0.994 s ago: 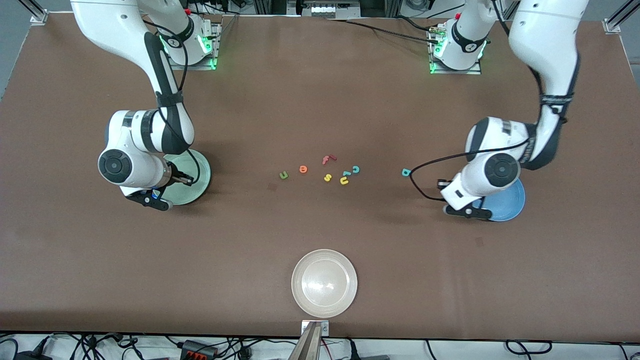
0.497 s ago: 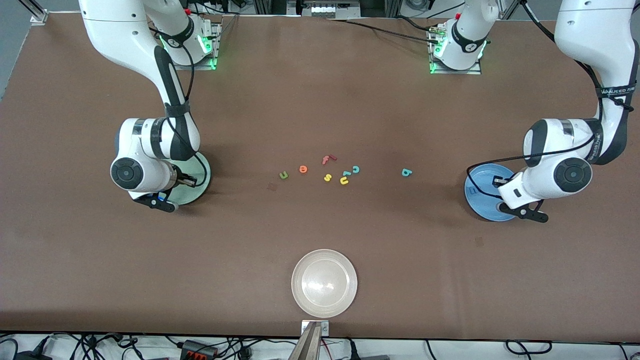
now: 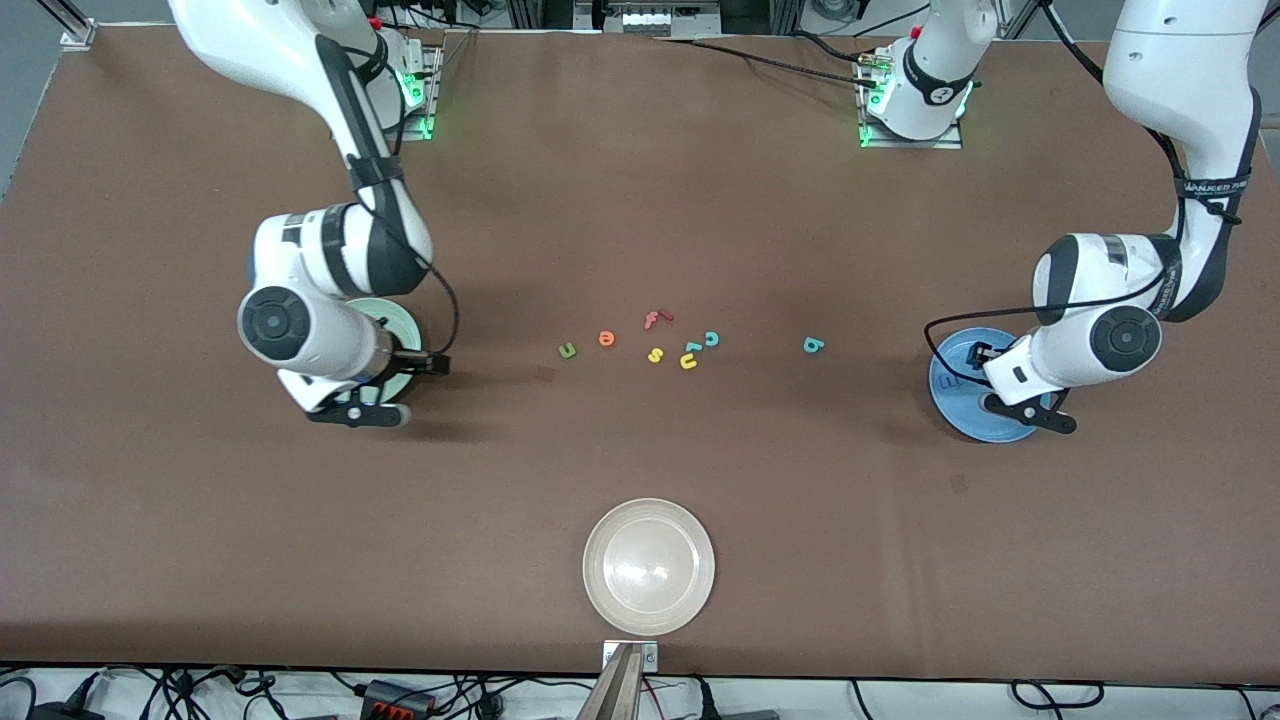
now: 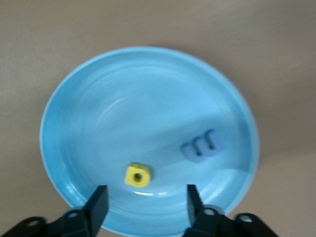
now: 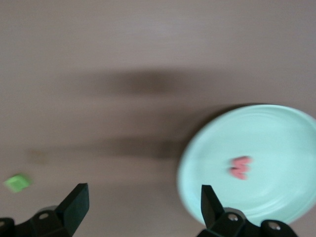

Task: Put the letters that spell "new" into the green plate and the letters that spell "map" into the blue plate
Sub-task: 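Drop the w with the right gripper while the left gripper drops the d, then grasp the green n and cyan q with the right and left grippers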

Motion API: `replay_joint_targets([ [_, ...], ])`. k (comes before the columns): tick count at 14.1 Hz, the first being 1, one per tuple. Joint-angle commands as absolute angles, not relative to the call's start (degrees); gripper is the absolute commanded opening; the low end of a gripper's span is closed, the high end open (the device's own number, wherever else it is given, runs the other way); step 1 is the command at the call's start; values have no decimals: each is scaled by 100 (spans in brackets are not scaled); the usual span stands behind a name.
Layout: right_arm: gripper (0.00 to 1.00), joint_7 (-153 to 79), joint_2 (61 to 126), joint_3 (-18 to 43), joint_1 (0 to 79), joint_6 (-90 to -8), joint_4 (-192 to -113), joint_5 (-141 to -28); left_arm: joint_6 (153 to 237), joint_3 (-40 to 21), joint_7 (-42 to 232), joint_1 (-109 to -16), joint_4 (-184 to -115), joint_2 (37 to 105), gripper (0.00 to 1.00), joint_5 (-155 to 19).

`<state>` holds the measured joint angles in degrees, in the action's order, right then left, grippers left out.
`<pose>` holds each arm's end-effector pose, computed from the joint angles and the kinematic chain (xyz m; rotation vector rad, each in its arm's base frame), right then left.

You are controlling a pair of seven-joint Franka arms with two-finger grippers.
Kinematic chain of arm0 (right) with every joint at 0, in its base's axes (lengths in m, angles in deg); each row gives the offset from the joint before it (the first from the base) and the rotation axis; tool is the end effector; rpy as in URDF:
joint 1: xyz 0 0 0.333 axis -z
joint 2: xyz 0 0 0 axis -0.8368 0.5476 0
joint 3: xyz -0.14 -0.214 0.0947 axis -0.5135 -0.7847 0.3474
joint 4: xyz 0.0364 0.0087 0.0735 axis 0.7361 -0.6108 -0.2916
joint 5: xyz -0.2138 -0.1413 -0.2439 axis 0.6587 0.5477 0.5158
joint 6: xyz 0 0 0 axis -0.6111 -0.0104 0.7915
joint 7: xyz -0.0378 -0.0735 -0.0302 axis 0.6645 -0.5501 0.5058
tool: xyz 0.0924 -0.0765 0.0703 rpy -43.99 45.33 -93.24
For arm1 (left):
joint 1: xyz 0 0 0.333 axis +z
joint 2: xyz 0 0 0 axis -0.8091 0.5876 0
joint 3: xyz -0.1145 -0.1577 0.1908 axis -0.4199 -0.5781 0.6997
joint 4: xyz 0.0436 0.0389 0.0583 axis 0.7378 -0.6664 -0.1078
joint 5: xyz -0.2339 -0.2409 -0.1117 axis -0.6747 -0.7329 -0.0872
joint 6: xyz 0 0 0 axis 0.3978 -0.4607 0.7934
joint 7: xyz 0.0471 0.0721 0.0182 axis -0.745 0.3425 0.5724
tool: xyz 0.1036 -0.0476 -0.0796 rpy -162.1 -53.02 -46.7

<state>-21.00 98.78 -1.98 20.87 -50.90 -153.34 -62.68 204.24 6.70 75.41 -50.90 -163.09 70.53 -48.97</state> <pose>0.5578 0.1902 0.2434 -3.1160 0.0468 0.2523 0.5370 0.0209 0.1896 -2.9943 0.4887 0.3461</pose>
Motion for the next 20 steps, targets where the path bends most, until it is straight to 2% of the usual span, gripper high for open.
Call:
replay_joint_targets([
  [1,100,-2347,10104,-17,1989,-5276,-15192,-6649,19843,97,7681,-5093,-16209,6696,100,-4828],
  [5,100,-2751,10447,265,1454,-5907,-15034,-6615,19973,-993,7741,-5093,-16357,6713,100,-4828],
  [8,100,-2893,10851,256,857,-6672,-15043,-6510,20490,-1406,7210,-5111,-16393,6880,100,-4776],
  [10,83,-2893,11001,256,802,-6779,-15043,-6483,20886,-1514,6419,-5111,-16498,6986,100,-4767],
  [13,78,-2901,11081,256,662,-6850,-15052,-6466,21072,-1514,5425,-5443,-16648,7108,100,-4750],
  [17,63,-2981,11089,256,635,-6815,-15087,-6360,21133,-1514,4447,-5865,-16753,7232,100,-4126],
  [19,58,-2989,11089,256,582,-6789,-15157,-6360,21623,-1514,4429,-5815,-17015,7258,100,-3732],
  [20,54,-2989,11089,256,591,-6789,-15192,-6360,21887,-1514,4298,-5736,-17130,7302,94,-3617],
])
